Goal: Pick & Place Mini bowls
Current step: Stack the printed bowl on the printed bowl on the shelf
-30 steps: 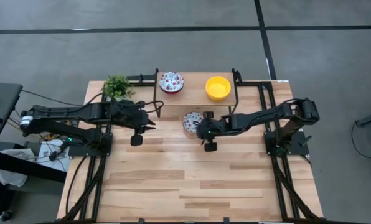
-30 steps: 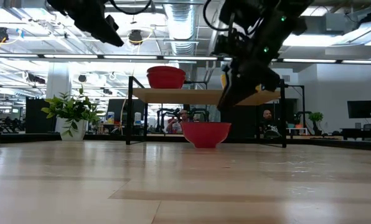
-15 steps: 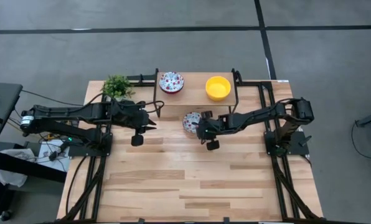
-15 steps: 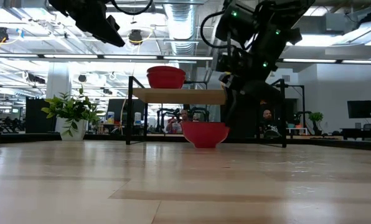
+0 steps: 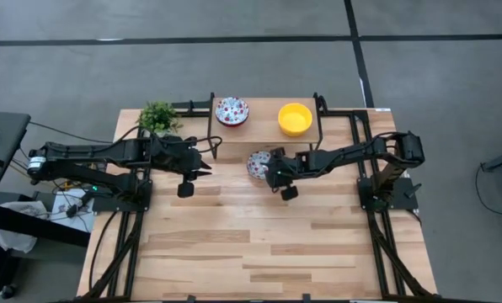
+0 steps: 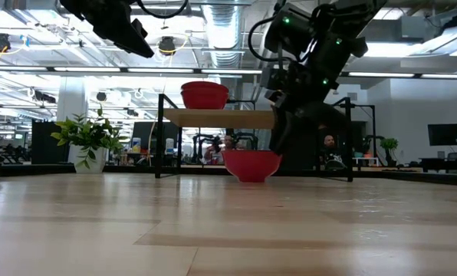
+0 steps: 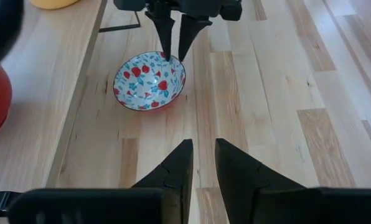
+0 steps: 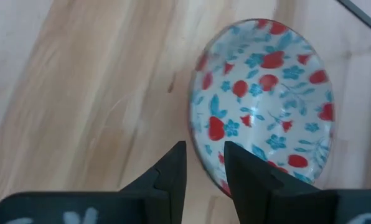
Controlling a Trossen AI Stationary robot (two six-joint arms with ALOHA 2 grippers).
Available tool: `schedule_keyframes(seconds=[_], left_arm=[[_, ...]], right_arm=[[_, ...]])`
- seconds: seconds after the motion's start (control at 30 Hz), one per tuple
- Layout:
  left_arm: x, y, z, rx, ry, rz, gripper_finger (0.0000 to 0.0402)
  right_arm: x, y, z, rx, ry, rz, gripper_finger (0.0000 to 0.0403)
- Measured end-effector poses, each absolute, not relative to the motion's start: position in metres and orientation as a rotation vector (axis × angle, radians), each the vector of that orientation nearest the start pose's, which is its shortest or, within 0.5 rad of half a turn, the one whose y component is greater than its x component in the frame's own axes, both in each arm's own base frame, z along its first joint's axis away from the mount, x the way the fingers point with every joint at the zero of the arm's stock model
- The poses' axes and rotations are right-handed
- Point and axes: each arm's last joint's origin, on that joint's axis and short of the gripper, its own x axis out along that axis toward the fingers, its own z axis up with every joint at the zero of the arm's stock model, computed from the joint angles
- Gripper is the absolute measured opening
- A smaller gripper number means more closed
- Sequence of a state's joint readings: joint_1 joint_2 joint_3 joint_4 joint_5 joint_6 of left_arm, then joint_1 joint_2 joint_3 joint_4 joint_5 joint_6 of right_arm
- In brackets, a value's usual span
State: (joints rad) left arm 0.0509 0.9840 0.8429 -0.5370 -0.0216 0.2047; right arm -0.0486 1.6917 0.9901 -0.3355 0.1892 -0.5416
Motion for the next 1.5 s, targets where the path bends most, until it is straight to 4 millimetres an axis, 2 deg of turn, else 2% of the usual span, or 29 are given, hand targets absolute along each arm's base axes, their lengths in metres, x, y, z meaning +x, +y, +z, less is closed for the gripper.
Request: schedule_keyframes(seconds=[0.8, 1.03, 1.27, 1.37, 1.5], left_arm=[[0.201, 0.011, 0.289, 0.187, 0.668, 0.001, 0.0067], [0.201, 0.005, 0.289, 0.197, 0.658, -0.027, 0.0067], [0.201, 0.003, 0.290, 0.204, 0.657, -0.022, 0.0067], [0.201, 0.004, 0.290, 0.205, 0.657, -0.020, 0.0067], [0.201, 0.004, 0.290, 0.205, 0.657, -0.020, 0.0067]], right_arm=[[0.325, -0.014, 0.170, -0.575, 1.074, 0.125, 0.0098], [0.329, -0.014, 0.155, -0.576, 1.106, 0.132, 0.0097], [0.332, -0.017, 0.157, -0.572, 1.083, 0.102, 0.0097], [0.332, -0.018, 0.157, -0.571, 1.085, 0.099, 0.0088], [0.332, -0.017, 0.156, -0.570, 1.086, 0.100, 0.0052]])
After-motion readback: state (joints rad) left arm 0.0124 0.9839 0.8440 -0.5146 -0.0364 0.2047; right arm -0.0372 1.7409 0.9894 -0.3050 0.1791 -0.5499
